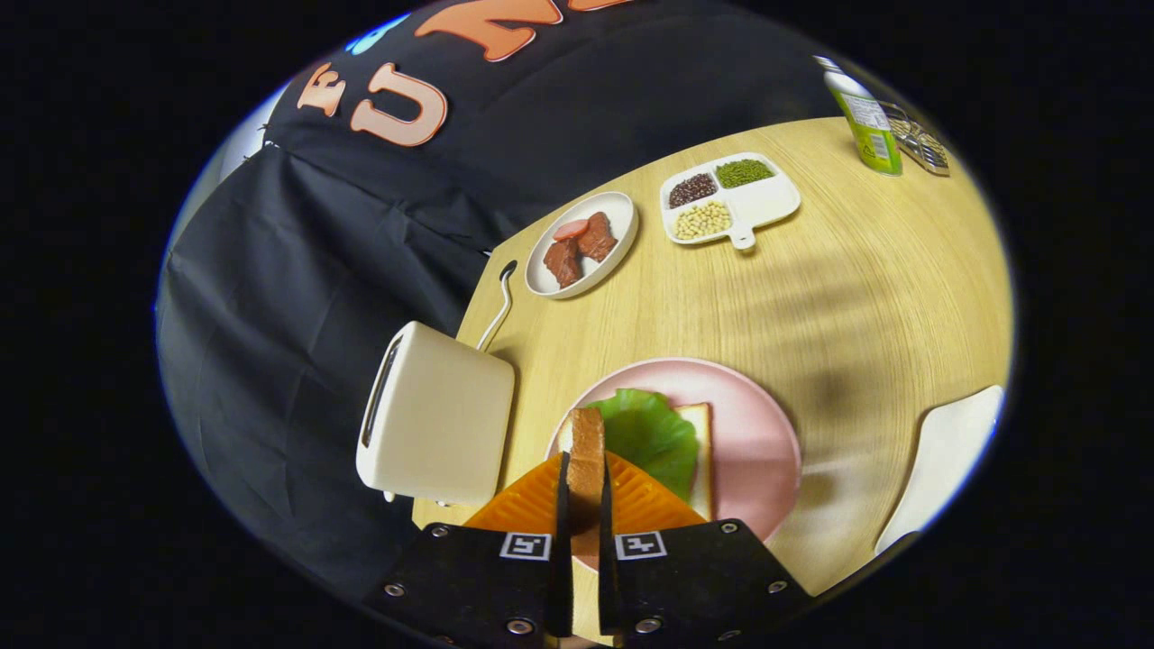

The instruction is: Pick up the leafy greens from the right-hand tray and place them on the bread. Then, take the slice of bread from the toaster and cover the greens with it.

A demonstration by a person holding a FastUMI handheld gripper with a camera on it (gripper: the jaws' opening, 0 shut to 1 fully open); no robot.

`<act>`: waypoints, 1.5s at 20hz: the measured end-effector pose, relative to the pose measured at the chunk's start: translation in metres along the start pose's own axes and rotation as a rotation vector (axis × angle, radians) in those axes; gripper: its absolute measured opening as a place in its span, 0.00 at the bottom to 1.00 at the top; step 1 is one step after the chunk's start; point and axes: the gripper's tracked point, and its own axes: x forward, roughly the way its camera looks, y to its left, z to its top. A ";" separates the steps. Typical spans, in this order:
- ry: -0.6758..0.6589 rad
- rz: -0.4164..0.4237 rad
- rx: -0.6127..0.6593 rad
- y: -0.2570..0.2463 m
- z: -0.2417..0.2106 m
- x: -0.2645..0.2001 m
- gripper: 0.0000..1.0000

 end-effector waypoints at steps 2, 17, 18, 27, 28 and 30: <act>-0.007 -0.001 0.020 -0.006 0.000 0.002 0.12; -0.202 -0.154 -0.152 -0.043 0.028 -0.021 0.63; -0.243 -0.151 -0.177 -0.038 0.035 -0.030 0.66; -0.599 -0.235 -0.373 -0.013 0.075 -0.132 0.87; -0.639 -0.257 -0.401 -0.013 0.077 -0.147 0.89; -0.723 -0.292 -0.454 -0.007 0.081 -0.182 0.94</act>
